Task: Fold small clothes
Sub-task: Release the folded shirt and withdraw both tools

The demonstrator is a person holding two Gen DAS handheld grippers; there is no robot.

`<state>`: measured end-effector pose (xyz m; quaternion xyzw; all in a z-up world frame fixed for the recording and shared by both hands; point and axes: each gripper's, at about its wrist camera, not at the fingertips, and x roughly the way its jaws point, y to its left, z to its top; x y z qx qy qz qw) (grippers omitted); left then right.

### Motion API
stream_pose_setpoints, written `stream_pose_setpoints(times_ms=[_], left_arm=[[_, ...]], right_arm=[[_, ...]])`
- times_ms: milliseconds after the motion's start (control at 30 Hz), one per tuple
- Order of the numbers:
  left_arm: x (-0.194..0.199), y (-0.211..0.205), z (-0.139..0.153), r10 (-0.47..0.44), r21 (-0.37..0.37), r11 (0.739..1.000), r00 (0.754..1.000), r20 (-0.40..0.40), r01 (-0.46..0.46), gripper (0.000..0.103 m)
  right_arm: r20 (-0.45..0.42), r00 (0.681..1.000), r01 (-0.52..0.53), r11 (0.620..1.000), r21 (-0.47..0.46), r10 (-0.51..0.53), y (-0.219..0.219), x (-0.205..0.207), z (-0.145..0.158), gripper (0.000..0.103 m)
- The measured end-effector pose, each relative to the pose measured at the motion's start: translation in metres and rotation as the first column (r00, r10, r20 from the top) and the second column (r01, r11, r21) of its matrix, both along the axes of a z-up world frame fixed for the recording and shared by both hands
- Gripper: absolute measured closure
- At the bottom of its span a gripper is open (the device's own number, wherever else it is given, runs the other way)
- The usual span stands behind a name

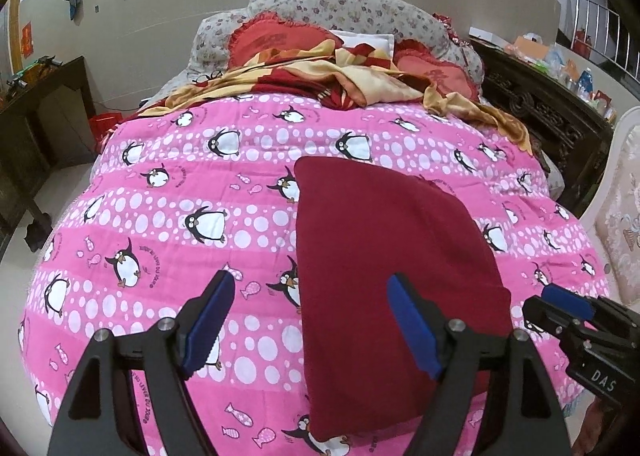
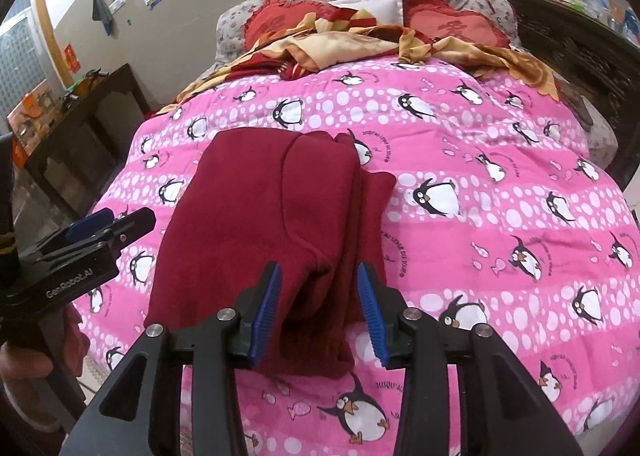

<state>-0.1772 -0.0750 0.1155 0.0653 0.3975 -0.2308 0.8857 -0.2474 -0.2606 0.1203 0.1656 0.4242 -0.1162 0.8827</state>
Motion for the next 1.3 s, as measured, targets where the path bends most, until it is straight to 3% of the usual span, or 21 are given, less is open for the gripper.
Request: stream_pose_setpoints(times_ms=[367, 767, 1133, 1300], left_arm=[[-0.009, 0.004, 0.009, -0.018, -0.007, 1.000, 1.000, -0.006, 0.018, 0.020], [-0.019, 0.016, 0.037, -0.007, -0.037, 0.999, 0.998, 0.062, 0.009, 0.020], [-0.025, 0.028, 0.045, 0.065, -0.131, 0.990, 0.996, 0.053, -0.058, 0.021], [-0.029, 0.034, 0.041, 0.080, -0.126, 0.989, 0.995, 0.052, -0.073, 0.020]], right_arm=[[0.016, 1.000, -0.005, 0.999, -0.037, 0.006, 0.016, 0.007, 0.002, 0.040], [-0.006, 1.000, -0.012, 0.995, -0.104, 0.012, 0.025, 0.006, 0.025, 0.040], [-0.083, 0.994, -0.082, 0.973, -0.218, 0.066, 0.030, 0.002, 0.048, 0.040], [-0.096, 0.991, -0.116, 0.956, -0.268, 0.094, 0.036, 0.007, 0.051, 0.040]])
